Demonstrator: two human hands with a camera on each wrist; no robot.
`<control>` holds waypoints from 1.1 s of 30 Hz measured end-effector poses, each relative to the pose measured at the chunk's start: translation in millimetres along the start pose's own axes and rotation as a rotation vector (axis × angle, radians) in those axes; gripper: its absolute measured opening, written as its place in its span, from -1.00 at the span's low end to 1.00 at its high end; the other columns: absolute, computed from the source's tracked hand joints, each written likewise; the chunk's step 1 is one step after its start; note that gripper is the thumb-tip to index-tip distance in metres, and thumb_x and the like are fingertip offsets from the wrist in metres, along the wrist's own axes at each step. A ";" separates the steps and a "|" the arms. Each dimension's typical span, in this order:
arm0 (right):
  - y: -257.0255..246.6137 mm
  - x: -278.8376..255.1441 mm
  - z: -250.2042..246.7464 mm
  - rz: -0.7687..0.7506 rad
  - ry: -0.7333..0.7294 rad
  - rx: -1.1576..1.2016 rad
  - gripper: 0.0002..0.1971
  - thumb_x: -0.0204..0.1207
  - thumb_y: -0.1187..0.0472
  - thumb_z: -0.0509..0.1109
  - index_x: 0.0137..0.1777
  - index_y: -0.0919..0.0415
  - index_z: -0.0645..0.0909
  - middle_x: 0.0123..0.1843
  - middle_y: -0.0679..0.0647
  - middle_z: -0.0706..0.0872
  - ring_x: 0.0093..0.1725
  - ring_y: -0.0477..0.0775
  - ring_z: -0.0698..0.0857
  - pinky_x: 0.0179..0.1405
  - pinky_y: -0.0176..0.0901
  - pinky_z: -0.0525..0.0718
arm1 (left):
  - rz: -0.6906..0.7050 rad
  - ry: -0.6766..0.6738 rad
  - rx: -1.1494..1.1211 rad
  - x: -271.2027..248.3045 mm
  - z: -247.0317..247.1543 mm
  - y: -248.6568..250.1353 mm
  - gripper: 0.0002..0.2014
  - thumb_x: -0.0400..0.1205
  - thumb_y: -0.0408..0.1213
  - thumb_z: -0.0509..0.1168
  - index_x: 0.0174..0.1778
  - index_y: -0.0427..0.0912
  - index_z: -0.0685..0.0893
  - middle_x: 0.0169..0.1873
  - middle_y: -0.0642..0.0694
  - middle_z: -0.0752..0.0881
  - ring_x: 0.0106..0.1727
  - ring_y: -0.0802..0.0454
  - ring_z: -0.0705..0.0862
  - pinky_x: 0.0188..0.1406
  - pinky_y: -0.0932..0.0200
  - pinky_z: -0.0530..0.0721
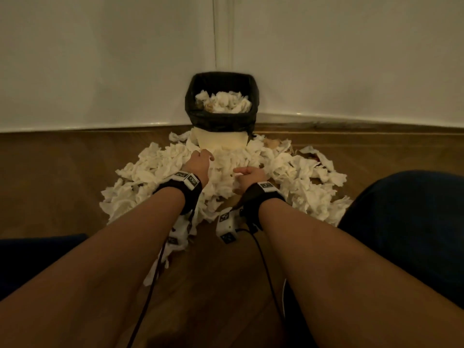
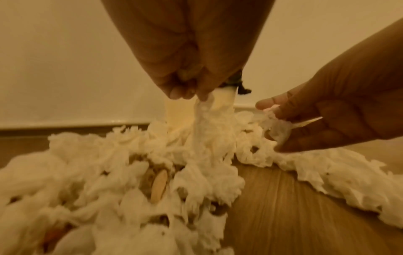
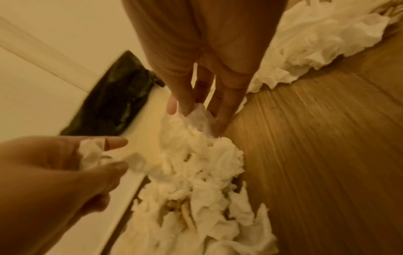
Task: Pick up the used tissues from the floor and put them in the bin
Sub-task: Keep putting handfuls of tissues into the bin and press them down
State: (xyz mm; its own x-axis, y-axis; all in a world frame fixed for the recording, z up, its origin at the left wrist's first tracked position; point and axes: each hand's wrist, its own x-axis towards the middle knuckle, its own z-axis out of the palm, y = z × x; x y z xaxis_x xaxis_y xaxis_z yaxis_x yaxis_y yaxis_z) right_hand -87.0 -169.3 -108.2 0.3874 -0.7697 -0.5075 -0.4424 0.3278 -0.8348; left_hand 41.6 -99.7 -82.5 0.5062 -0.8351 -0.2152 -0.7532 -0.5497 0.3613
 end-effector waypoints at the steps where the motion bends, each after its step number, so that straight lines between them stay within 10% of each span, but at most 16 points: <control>1: -8.0 -3.1 -1.3 0.002 0.008 0.068 -0.73 0.60 0.40 0.23 -0.20 0.09 0.66 0.23 0.16 0.62 0.02 0.20 0.69 -0.20 -0.08 0.79 | -0.006 0.001 -0.008 -1.2 -10.4 5.2 -0.58 0.59 -0.46 0.25 0.37 -0.20 0.39 0.33 -0.32 0.39 0.23 -0.31 0.53 0.19 -0.04 0.51; 4: -37.4 -13.8 -1.0 0.007 -0.027 0.172 -0.79 0.60 0.47 0.24 -0.09 0.30 0.70 0.28 0.25 0.61 0.11 0.26 0.69 -0.15 -0.10 0.77 | 0.021 0.002 -0.025 -7.2 -41.6 20.7 -0.63 0.60 -0.45 0.24 0.33 -0.25 0.42 0.30 -0.34 0.48 0.27 -0.29 0.53 0.21 -0.07 0.53; 9: -91.6 -46.2 -10.7 -0.159 0.014 -0.314 -0.45 0.67 -0.08 0.14 0.60 0.13 0.26 0.58 0.12 0.38 0.53 0.18 0.40 0.47 -0.03 0.38 | 0.061 0.078 -0.037 -24.7 -85.2 39.4 -0.69 0.67 -0.35 0.10 0.34 -0.25 0.38 0.16 -0.36 0.59 0.11 -0.26 0.62 0.03 -0.03 0.57; 14: -133.9 -54.3 -31.9 -0.300 -0.025 -0.173 -0.69 0.46 0.19 0.47 0.21 0.11 0.67 0.22 0.07 0.72 0.27 0.07 0.67 -0.06 -0.35 0.67 | 0.067 0.214 -0.163 -38.5 -116.9 53.8 -0.55 0.69 -0.01 0.14 0.29 -0.34 0.42 0.15 -0.36 0.63 0.17 -0.31 0.60 -0.02 0.03 0.50; 20: -179.2 -57.5 -42.3 -0.390 0.008 -0.011 -0.80 0.42 0.40 0.48 0.03 0.27 0.75 0.04 0.23 0.79 0.10 0.19 0.75 0.24 0.01 0.68 | 0.028 0.265 -0.303 -40.4 -156.0 53.2 -0.72 0.63 -0.41 0.24 0.23 -0.42 0.47 0.17 -0.40 0.59 0.16 -0.29 0.62 0.12 -0.04 0.63; 25: -195.6 -57.1 -57.8 -0.414 -0.009 0.106 -0.90 0.48 0.51 0.39 -0.11 0.35 0.69 -0.34 0.20 0.68 -0.50 0.01 0.71 -0.43 -0.22 0.76 | 0.006 0.345 -0.670 -41.7 -158.0 51.4 -0.85 0.70 -0.37 0.01 0.07 -0.16 0.47 -0.15 -0.28 0.59 -0.41 -0.03 0.56 -0.56 0.30 0.55; 30: -199.0 -29.4 -59.1 -0.411 0.025 0.094 -0.94 0.50 0.48 0.39 -0.15 0.43 0.70 -0.13 0.28 0.75 -0.23 0.15 0.74 -0.07 -0.11 0.78 | -0.015 0.329 -0.609 -19.2 -149.3 43.8 -0.59 0.74 0.01 -0.03 0.33 -0.24 0.32 0.03 -0.25 0.57 0.04 -0.20 0.58 0.03 0.04 0.52; 33: -200.1 -10.3 -58.0 -0.358 0.030 -0.075 -0.86 0.49 0.41 0.43 0.02 0.41 0.72 0.07 0.31 0.76 0.01 0.19 0.76 0.18 0.02 0.71 | -0.111 0.290 -0.601 -1.1 -142.8 43.9 -0.59 0.75 -0.09 -0.03 0.39 -0.32 0.32 0.29 -0.33 0.52 0.28 -0.30 0.51 0.32 -0.13 0.46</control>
State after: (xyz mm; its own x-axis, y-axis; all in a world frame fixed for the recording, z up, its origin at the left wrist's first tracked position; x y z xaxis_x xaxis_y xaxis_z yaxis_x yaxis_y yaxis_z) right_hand -49.4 -258.8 76.4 0.5055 -0.8442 -0.1783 -0.3415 -0.0060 -0.9398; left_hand 68.0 -119.9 63.2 0.7226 -0.6888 -0.0583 -0.3683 -0.4550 0.8108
